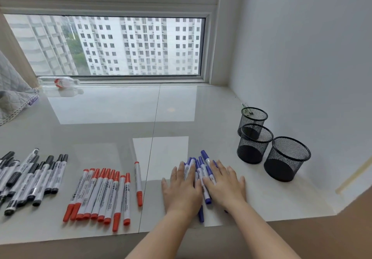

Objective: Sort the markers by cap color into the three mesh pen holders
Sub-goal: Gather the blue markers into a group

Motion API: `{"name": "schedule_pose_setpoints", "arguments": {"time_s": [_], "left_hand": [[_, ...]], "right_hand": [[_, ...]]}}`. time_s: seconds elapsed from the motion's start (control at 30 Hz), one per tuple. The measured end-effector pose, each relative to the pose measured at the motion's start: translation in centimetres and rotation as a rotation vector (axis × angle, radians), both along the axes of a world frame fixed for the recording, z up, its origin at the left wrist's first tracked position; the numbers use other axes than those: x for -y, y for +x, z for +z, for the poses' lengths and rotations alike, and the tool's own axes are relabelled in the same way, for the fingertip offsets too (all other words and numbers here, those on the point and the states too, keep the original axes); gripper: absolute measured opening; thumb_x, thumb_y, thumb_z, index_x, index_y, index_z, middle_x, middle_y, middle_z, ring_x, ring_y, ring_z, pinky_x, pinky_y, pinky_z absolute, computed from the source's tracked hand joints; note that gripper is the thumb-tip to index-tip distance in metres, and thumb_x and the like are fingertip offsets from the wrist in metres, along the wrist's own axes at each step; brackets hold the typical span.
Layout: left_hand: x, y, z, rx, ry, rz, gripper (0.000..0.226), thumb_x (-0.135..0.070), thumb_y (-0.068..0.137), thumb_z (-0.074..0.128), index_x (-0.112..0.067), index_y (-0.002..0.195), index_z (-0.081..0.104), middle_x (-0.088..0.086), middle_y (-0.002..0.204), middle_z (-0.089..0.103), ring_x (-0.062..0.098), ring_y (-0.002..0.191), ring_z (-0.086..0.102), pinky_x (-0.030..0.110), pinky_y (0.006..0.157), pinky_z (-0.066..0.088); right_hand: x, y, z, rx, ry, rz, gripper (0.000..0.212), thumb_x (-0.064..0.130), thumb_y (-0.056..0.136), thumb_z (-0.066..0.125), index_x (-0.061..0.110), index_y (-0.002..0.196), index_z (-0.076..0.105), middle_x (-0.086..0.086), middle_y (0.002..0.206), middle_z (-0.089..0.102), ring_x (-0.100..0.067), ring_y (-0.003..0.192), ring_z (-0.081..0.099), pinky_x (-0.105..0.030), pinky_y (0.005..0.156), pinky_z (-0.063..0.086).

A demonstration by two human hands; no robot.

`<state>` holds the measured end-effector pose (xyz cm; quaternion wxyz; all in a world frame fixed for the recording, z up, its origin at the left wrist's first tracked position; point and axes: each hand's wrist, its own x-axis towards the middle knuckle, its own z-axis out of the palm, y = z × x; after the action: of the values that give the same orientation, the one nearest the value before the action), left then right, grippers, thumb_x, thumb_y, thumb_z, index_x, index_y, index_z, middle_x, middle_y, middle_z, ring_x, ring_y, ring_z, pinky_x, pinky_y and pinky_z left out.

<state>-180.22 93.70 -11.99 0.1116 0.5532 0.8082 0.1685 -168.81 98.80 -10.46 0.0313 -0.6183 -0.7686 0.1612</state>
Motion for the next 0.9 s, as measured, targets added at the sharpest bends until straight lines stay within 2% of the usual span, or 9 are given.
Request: {"name": "schedule_pose_setpoints", "arguments": {"time_s": [0.13, 0.27, 0.43, 0.6, 0.8, 0.9], "left_hand": [[-0.9, -0.2, -0.3, 0.014, 0.042, 0.031, 0.053, -0.048, 0.095, 0.017, -0.047, 0.144, -0.003, -0.011, 0.158, 0.004, 0.011, 0.144, 0.005, 0.041, 0.116, 0.006], [-1.4, 0.0, -0.4, 0.007, 0.085, 0.062, 0.053, -0.048, 0.095, 0.02, -0.047, 0.145, 0.002, -0.012, 0.157, 0.01, 0.01, 0.144, 0.01, 0.039, 0.115, 0.009], [-1.3, 0.0, -0.6, -0.005, 0.031, 0.016, 0.054, -0.045, 0.096, 0.018, -0.037, 0.147, 0.005, -0.014, 0.157, 0.0, 0.011, 0.145, -0.003, 0.04, 0.116, 0.004], [-1.4, 0.0, -0.2, 0.007, 0.0, -0.027, 0.054, -0.04, 0.098, 0.017, -0.031, 0.149, 0.001, -0.008, 0.158, -0.003, 0.012, 0.145, -0.005, 0.035, 0.116, 0.004], [-1.4, -0.5, 0.3, 0.008, 0.012, -0.061, 0.053, -0.04, 0.099, 0.018, -0.029, 0.149, 0.005, -0.004, 0.158, 0.002, 0.014, 0.145, 0.001, 0.031, 0.117, 0.007], [-1.2, -0.8, 0.5, 0.039, 0.049, -0.056, 0.051, -0.042, 0.098, 0.02, -0.031, 0.148, 0.013, -0.003, 0.158, 0.007, 0.014, 0.144, 0.009, 0.032, 0.116, 0.011]], "right_hand": [[0.2, 0.0, -0.1, 0.008, 0.01, 0.016, 0.061, 0.056, 0.093, 0.022, 0.038, 0.147, 0.0, 0.017, 0.157, -0.003, -0.015, 0.144, 0.003, -0.053, 0.114, 0.004], [1.0, -0.4, -0.5, 0.024, 0.044, 0.005, 0.057, 0.053, 0.095, 0.016, 0.039, 0.146, -0.004, 0.018, 0.157, -0.003, -0.014, 0.144, 0.006, -0.055, 0.112, 0.006], [1.5, -0.3, -0.8, -0.014, 0.048, -0.007, 0.057, 0.052, 0.095, 0.015, 0.037, 0.147, -0.003, 0.021, 0.156, -0.003, -0.012, 0.144, 0.005, -0.054, 0.112, 0.004], [1.6, -0.5, -0.8, -0.001, 0.037, -0.012, 0.058, 0.053, 0.095, 0.014, 0.035, 0.148, -0.001, 0.019, 0.156, -0.003, -0.012, 0.145, 0.004, -0.053, 0.113, 0.004], [1.1, -0.4, -0.2, 0.003, -0.022, 0.007, 0.059, 0.053, 0.095, 0.019, 0.035, 0.148, 0.001, 0.017, 0.157, -0.004, -0.014, 0.145, 0.003, -0.054, 0.113, 0.005], [0.9, -0.3, 0.4, -0.059, -0.04, 0.007, 0.057, 0.052, 0.095, 0.022, 0.035, 0.148, 0.008, 0.015, 0.157, 0.002, -0.015, 0.144, 0.007, -0.053, 0.113, 0.006]]}}
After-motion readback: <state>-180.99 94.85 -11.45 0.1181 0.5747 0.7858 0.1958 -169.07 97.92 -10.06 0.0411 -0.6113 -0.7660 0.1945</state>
